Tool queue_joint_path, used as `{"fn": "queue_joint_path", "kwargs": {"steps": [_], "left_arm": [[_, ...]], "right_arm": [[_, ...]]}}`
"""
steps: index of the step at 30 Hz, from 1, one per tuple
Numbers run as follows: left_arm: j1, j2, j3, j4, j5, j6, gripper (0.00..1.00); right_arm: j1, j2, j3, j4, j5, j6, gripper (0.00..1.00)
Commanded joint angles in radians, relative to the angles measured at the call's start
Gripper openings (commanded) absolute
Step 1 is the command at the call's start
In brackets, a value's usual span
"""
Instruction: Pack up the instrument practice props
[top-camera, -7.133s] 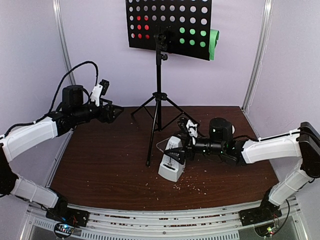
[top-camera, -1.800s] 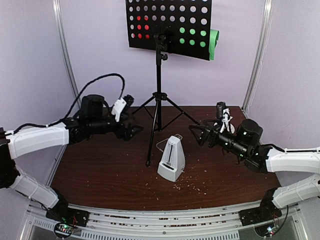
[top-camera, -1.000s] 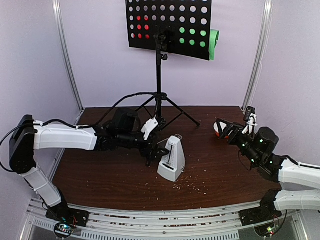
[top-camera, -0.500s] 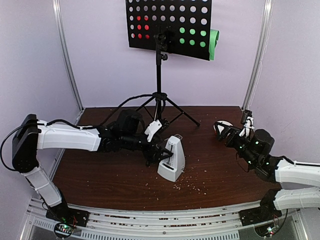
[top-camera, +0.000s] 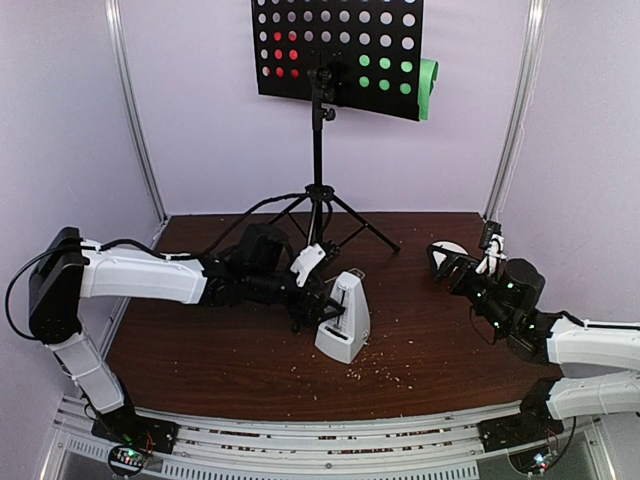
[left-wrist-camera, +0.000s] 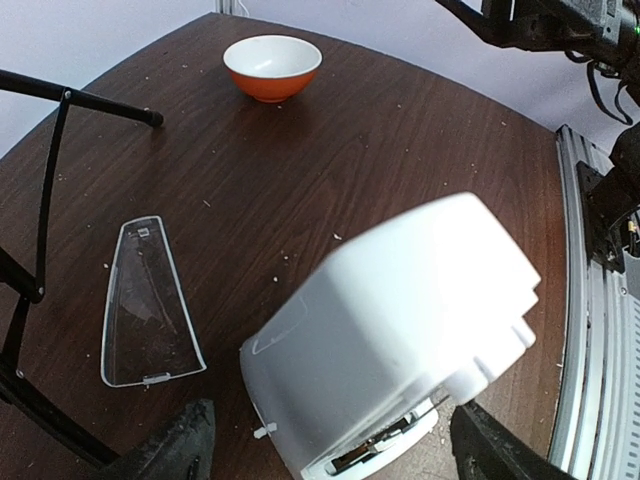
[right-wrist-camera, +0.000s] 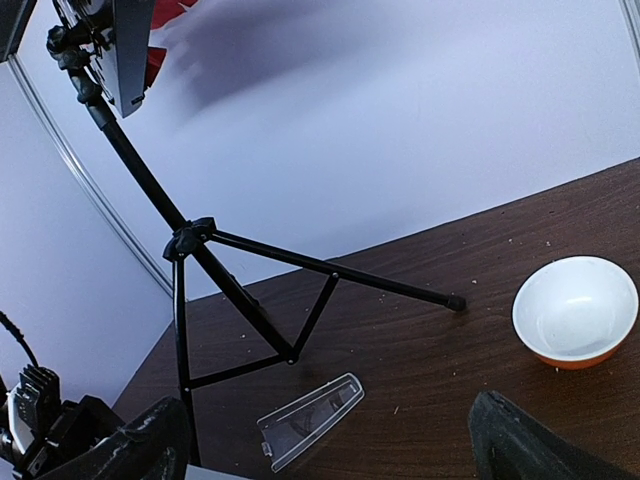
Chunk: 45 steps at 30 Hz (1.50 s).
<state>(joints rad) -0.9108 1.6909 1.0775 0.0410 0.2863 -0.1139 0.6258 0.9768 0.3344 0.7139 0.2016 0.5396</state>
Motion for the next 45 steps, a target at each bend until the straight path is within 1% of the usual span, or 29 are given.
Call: {"fn": "queue_joint_path", "kwargs": {"steps": [1, 7, 11, 17, 27, 30, 32, 35, 37, 40, 42, 44, 45], "left_arm": [[-0.002, 0.009, 0.035, 0.019, -0.012, -0.027, 0.84], [-0.004, 0.01, 0.033, 0.018, -0.011, -0.032, 0.8], [-0.002, 0.01, 0.033, 0.019, -0.009, -0.033, 0.74], [-0.003, 0.01, 0.032, 0.018, -0.005, -0.033, 0.68], [-0.002, 0.007, 0.03, 0.018, 0.002, -0.032, 0.61], [-0.003, 0.004, 0.03, 0.018, 0.004, -0.032, 0.61], [-0.002, 0.003, 0.029, 0.018, 0.005, -0.033, 0.63], [-0.002, -0.008, 0.019, 0.031, -0.001, -0.035, 0.69], [-0.002, -0.054, -0.019, 0.079, -0.024, -0.045, 0.74], [-0.002, -0.153, -0.09, 0.167, -0.075, -0.053, 0.82], [-0.002, -0.207, -0.121, 0.201, -0.122, -0.077, 0.85], [-0.002, -0.237, -0.159, 0.249, -0.128, -0.134, 0.87], [-0.002, -0.241, -0.186, 0.288, -0.117, -0.177, 0.88]], "right_arm": [[-0.004, 0.006, -0.013, 0.038, 0.018, 0.016, 1.0], [-0.005, 0.009, -0.015, 0.038, 0.019, 0.019, 1.0], [-0.005, 0.007, -0.015, 0.036, 0.021, 0.021, 1.0], [-0.005, 0.004, -0.015, 0.027, 0.025, 0.019, 1.0], [-0.004, 0.007, -0.016, 0.027, 0.028, 0.02, 1.0], [-0.005, 0.008, -0.017, 0.028, 0.028, 0.021, 1.0], [-0.005, 0.005, -0.016, 0.027, 0.029, 0.023, 1.0], [-0.005, -0.001, -0.016, 0.021, 0.029, 0.028, 1.0], [-0.005, -0.01, -0.013, 0.004, 0.025, 0.033, 1.0], [-0.004, -0.013, 0.004, -0.065, 0.0, 0.067, 0.99], [-0.004, 0.013, 0.015, -0.119, -0.071, 0.092, 0.96], [0.0, 0.055, 0.017, -0.139, -0.195, 0.132, 0.9], [0.005, 0.081, 0.008, -0.134, -0.229, 0.159, 0.88]]}}
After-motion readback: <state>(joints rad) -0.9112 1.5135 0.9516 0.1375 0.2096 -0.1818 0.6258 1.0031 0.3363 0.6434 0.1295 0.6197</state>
